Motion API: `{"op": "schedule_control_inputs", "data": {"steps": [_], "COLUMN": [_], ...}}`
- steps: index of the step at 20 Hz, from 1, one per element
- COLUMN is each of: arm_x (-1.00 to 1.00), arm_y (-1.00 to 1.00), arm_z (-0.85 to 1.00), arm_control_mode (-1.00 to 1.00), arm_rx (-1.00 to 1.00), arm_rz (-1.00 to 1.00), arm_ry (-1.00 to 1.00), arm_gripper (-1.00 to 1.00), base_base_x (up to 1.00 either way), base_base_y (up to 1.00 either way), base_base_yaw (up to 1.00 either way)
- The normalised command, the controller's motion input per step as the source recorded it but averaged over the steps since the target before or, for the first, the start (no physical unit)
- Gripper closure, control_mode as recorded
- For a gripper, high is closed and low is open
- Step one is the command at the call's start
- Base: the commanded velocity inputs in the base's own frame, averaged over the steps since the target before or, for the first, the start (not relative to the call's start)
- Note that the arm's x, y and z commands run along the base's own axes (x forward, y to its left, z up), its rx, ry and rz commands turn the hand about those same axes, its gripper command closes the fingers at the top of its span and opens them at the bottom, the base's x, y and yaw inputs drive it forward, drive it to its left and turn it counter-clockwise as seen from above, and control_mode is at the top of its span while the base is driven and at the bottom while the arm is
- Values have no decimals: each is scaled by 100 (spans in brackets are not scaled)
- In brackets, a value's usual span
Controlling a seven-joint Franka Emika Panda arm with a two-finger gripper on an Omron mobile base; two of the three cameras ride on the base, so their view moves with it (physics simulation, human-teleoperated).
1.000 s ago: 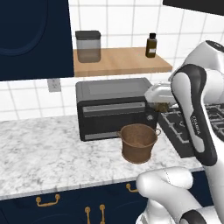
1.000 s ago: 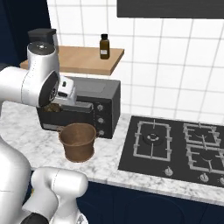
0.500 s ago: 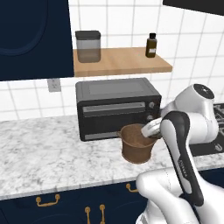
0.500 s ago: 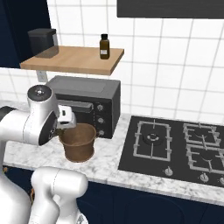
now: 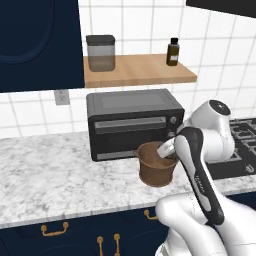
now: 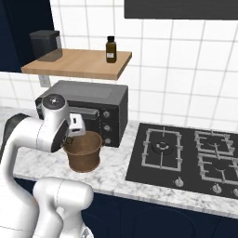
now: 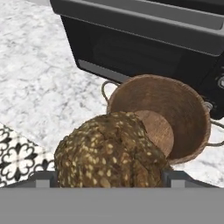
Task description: Open the cabinet, pick up the bread from the cabinet and place it in the basket. Then move the basket to the dining counter.
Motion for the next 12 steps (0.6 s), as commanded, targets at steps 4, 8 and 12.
{"op": "schedule_control_inputs", "data": {"steps": [4,8,12], "arm_x": [74,72,51], "arm_y": [0,0,0], "arm_z": [-30,-58,-50], "arm_control_mode": [-100,-100,-100], "arm_rx": [-7,-5,-2], "arm_rz": [0,0,0], "arm_ry": [4,5,5], "arm_gripper": [100,100,100], "base_base_x": [0,0,0], "base_base_y": [0,0,0], "base_base_yaw": [0,0,0]}}
